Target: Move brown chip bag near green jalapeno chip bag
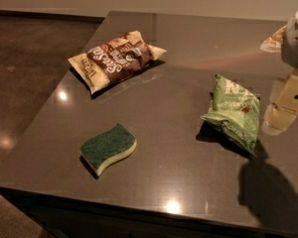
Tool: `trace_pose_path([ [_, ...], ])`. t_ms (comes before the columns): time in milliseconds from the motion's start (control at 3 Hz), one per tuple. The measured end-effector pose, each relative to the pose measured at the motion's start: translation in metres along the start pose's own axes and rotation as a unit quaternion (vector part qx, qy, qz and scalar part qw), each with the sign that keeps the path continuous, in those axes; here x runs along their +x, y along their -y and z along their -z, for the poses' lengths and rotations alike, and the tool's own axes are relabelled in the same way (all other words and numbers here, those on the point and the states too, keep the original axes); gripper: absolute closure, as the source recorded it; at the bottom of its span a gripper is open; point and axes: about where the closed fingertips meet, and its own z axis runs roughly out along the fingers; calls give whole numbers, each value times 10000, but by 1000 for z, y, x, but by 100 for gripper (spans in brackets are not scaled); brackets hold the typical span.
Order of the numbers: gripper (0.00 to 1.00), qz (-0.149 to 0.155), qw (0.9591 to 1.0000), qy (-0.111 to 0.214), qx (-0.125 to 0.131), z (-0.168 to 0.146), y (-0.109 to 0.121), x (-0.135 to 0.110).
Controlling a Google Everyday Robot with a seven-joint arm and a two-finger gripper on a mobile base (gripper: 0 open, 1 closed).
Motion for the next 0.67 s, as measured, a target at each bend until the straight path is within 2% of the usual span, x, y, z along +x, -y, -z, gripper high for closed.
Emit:
trace_pose_path([
  [333, 0, 0, 10000, 0, 0, 0, 0, 0],
  [667, 0, 87, 9998, 179, -62, -6, 2, -21],
])
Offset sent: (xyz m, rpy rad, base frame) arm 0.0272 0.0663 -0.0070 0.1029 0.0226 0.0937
